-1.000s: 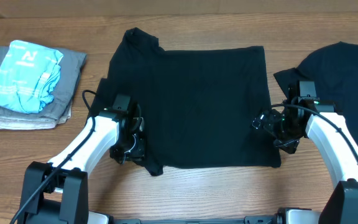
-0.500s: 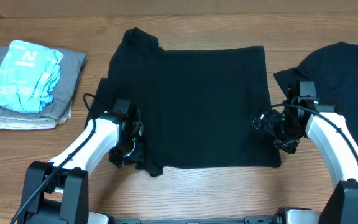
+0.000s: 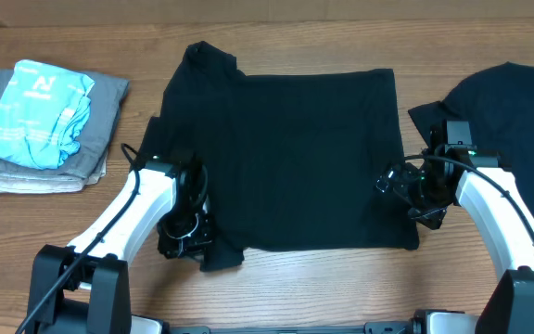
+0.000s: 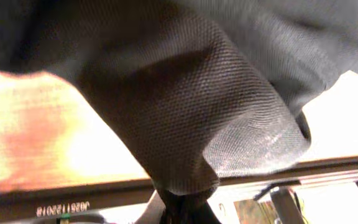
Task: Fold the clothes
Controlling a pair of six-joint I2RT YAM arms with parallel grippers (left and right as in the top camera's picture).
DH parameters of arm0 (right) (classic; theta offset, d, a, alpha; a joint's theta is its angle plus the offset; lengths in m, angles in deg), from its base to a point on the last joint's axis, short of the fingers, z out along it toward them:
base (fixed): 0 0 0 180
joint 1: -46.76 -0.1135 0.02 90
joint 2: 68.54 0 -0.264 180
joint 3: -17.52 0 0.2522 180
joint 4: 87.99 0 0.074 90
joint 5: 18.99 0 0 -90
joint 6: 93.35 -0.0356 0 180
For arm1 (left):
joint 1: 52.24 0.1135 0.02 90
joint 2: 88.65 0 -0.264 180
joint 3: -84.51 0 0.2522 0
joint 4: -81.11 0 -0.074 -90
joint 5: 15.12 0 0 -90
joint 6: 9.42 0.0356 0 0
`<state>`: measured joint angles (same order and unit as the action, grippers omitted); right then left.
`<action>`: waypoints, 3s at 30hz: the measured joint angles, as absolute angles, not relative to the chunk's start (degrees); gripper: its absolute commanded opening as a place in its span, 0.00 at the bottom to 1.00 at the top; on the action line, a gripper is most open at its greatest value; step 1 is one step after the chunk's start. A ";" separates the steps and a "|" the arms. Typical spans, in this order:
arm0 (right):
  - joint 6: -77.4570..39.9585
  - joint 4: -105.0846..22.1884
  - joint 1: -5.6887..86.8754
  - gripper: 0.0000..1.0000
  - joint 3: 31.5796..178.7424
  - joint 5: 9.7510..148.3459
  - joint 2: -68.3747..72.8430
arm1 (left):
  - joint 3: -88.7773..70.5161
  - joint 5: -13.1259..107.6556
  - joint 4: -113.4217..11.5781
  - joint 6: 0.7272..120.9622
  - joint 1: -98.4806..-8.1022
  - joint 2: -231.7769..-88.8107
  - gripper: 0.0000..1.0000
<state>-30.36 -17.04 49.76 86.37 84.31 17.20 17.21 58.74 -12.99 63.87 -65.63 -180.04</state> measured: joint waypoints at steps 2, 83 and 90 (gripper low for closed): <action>-30.36 -17.07 49.76 1.00 86.37 84.31 17.20 | 17.21 58.65 -12.18 63.28 -65.63 -179.58 0.04; -42.68 -19.19 50.92 0.57 75.40 74.01 22.16 | 20.86 62.85 -11.77 51.11 -65.63 -157.22 0.04; -41.02 -19.56 54.70 0.65 75.38 75.08 22.16 | 20.86 62.85 -11.68 51.15 -65.63 -157.22 0.05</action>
<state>-41.02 -19.56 54.70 75.38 75.08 22.16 20.86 62.85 -11.68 51.15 -65.63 -157.22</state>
